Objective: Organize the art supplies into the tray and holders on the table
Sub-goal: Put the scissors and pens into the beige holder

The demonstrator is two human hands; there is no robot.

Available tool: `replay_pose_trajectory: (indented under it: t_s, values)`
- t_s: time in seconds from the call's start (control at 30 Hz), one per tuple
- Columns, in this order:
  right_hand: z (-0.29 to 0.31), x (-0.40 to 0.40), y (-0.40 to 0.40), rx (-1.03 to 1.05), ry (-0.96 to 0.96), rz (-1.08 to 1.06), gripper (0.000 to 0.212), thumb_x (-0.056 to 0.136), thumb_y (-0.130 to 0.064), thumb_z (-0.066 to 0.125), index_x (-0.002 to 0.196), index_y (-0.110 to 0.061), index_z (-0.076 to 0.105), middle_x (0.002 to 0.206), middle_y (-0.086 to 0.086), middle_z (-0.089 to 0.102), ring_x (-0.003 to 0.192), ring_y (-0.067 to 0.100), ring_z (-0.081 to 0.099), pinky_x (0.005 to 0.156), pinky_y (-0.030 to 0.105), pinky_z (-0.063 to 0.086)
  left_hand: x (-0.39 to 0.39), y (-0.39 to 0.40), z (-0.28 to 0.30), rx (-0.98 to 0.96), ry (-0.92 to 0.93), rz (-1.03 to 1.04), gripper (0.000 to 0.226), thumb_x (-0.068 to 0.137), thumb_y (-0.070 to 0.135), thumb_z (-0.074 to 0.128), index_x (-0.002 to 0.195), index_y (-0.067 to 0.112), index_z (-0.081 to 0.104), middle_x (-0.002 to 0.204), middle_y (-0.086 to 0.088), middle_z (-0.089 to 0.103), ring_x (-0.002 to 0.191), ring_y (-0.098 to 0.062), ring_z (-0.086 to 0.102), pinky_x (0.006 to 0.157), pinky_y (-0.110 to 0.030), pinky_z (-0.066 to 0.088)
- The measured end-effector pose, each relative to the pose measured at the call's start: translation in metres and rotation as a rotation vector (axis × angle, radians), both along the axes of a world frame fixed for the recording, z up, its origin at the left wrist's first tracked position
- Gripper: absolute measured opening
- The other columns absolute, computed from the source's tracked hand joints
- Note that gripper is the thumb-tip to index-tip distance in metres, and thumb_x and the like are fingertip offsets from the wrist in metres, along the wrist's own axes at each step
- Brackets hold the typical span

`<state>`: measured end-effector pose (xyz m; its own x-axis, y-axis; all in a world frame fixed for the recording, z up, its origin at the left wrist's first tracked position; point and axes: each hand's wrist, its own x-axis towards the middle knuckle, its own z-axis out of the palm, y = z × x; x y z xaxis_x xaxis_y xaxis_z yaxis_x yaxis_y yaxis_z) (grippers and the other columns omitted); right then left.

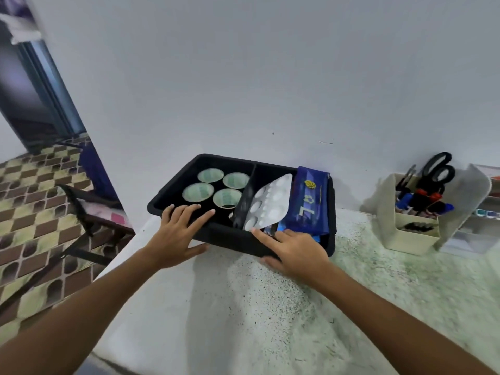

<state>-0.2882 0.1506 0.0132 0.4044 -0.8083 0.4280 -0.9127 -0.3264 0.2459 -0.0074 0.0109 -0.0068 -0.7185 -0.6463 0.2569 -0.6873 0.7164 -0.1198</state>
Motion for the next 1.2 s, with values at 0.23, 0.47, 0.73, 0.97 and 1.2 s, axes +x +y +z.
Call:
replay_pose_trajectory:
  t_s: [0.23,0.47,0.73,0.97,1.2]
  values:
    - [-0.002,-0.01,0.01,0.11,-0.054,-0.022,0.061,0.094,-0.054,0.043,0.149,-0.027,0.037,0.088,0.005,0.065,0.077,0.019,0.063,0.058,0.03,0.048,-0.009,0.007,-0.004,-0.015,-0.001,-0.013,0.077,0.089,0.073,0.024,0.148,0.025,0.034,0.131,-0.016,0.05,0.118,-0.036,0.048,0.105,-0.061,0.029]
    - [-0.006,-0.055,0.045,0.085,-0.047,-0.046,0.058,0.095,-0.054,0.042,0.147,-0.027,0.041,0.079,0.003,0.06,0.067,0.017,0.057,0.051,0.03,0.046,-0.048,0.042,-0.003,-0.031,0.007,-0.074,0.077,0.089,0.072,0.026,0.147,0.024,0.038,0.128,-0.015,0.054,0.116,-0.035,0.051,0.104,-0.06,0.032]
    - [-0.005,-0.087,0.084,0.023,-0.114,-0.05,0.054,0.093,-0.049,0.046,0.134,-0.015,0.058,0.087,0.005,0.065,0.072,0.021,0.062,0.058,0.033,0.052,-0.07,0.062,0.002,-0.011,0.044,-0.206,0.08,0.088,0.073,0.028,0.15,0.024,0.036,0.138,-0.009,0.051,0.129,-0.03,0.047,0.113,-0.054,0.023]
    - [-0.015,-0.097,0.111,-0.13,-0.507,-0.544,0.096,0.074,-0.079,0.052,0.143,-0.013,0.046,0.146,0.013,0.042,0.137,0.034,0.035,0.109,0.054,0.036,-0.043,0.027,0.015,0.247,0.338,0.232,0.119,0.053,0.096,0.039,0.152,0.031,0.026,0.158,-0.008,0.023,0.146,-0.032,0.014,0.116,-0.057,0.018]
    - [-0.026,-0.106,0.109,0.141,-1.096,-0.695,0.137,0.05,-0.087,0.062,0.156,-0.018,0.008,0.162,-0.004,0.008,0.147,0.016,0.015,0.115,0.036,0.026,-0.044,0.012,0.006,0.514,0.678,0.181,0.113,0.043,0.086,0.068,0.136,0.029,0.042,0.125,0.0,0.052,0.111,-0.018,0.049,0.089,-0.037,0.049]
